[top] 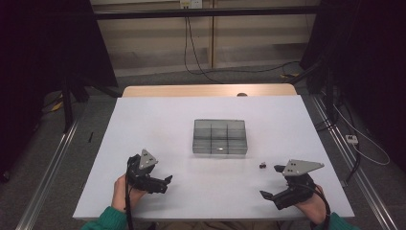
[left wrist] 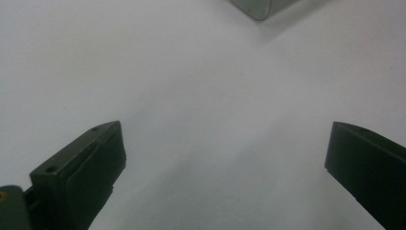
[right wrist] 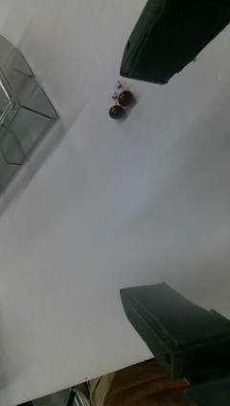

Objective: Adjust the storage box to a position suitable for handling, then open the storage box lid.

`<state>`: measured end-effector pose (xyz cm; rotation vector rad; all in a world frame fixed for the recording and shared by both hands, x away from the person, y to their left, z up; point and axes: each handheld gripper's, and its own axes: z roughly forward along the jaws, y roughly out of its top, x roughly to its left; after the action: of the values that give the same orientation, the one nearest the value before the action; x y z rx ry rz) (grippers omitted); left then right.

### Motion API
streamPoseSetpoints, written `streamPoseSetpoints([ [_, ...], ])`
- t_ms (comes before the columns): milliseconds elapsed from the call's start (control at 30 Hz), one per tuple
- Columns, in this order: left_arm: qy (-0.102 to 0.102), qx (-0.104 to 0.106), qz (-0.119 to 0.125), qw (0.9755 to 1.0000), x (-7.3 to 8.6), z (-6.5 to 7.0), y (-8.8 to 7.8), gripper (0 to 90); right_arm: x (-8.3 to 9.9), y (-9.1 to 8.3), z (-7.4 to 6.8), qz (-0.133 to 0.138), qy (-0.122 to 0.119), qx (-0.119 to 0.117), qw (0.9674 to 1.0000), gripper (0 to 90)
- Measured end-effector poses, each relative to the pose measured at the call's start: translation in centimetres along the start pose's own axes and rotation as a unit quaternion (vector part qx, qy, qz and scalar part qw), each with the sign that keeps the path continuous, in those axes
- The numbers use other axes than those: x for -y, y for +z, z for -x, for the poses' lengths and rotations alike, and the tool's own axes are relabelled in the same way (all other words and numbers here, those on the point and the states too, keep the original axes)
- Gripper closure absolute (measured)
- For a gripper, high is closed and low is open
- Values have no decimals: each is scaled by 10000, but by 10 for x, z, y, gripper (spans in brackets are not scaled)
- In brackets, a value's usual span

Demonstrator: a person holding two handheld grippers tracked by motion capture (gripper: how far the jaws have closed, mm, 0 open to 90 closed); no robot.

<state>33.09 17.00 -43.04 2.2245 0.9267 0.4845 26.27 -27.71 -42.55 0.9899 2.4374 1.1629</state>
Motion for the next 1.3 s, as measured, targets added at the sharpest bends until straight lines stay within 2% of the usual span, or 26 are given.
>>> streamPoseSetpoints([
  [433, 31, -15, 23, 10000, 0, 1, 1, 0, -4, 7, -1, -19, -8, -121, 9999, 0],
  [633, 74, 4, 5, 10000, -1, 2, 2, 0, -8, 16, -3, -102, -8, -181, 9998, 0],
  [1067, 83, -29, 30, 10000, -1, 1, 2, 0, -19, 32, -8, -13, 68, -365, 9993, 0],
  [1167, 68, -23, 50, 10000, -1, 0, 1, 0, -23, 38, -9, 10, 108, -468, 9988, 0],
  [1300, 71, -30, 90, 9999, -1, 1, 1, 0, -26, 43, -11, 23, 75, -465, 9989, 0],
])
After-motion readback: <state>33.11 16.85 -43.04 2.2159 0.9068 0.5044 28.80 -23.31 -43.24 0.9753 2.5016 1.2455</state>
